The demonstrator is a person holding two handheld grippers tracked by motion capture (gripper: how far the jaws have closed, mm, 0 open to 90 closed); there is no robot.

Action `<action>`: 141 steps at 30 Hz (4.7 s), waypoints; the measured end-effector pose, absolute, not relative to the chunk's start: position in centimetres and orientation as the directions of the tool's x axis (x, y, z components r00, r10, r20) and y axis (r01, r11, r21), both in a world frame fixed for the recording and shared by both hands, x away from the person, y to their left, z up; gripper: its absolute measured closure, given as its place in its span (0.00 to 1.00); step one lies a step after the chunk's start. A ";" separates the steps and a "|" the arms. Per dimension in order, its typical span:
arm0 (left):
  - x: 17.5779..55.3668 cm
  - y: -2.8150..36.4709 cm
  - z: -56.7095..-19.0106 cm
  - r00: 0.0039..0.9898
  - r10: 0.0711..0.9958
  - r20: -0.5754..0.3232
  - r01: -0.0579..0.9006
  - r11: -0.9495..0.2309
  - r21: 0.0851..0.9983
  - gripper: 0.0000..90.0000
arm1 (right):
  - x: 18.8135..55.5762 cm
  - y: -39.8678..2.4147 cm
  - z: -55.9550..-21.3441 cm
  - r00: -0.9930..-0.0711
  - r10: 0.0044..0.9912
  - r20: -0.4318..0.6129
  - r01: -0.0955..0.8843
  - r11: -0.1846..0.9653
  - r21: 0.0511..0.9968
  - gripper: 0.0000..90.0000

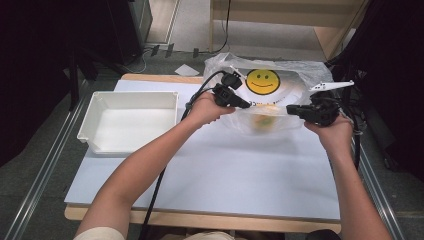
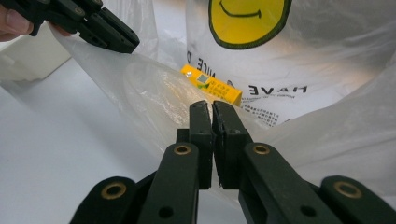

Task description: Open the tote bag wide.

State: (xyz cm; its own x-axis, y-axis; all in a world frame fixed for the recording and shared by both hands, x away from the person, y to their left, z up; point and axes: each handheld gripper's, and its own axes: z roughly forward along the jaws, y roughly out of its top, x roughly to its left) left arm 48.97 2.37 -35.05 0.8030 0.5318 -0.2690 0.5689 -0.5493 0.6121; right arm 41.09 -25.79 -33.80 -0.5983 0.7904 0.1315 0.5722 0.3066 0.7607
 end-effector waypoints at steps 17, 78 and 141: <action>49.0 1.7 -38.0 0.786 0.536 -0.308 0.601 -0.547 0.583 0.90 | 43.3 -25.7 -36.6 -0.508 0.849 0.146 0.552 0.190 0.812 0.96; 53.4 4.2 -45.4 0.677 0.700 -0.228 0.651 -0.425 0.628 0.87 | 45.1 -28.9 -47.7 -0.351 0.913 0.206 0.695 0.107 0.711 0.99; 48.9 5.2 -38.7 0.762 0.594 -0.259 0.580 -0.446 0.682 0.89 | 40.3 -26.8 -37.8 -0.516 0.839 0.173 0.576 0.191 0.795 1.00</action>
State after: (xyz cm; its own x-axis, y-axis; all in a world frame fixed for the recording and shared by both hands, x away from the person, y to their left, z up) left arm 48.89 5.16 -38.66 0.7618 0.5940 -0.2587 0.5796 -0.4465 0.6817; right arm 40.26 -26.77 -37.80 -0.5161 0.8390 0.1725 0.5760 0.1909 0.7948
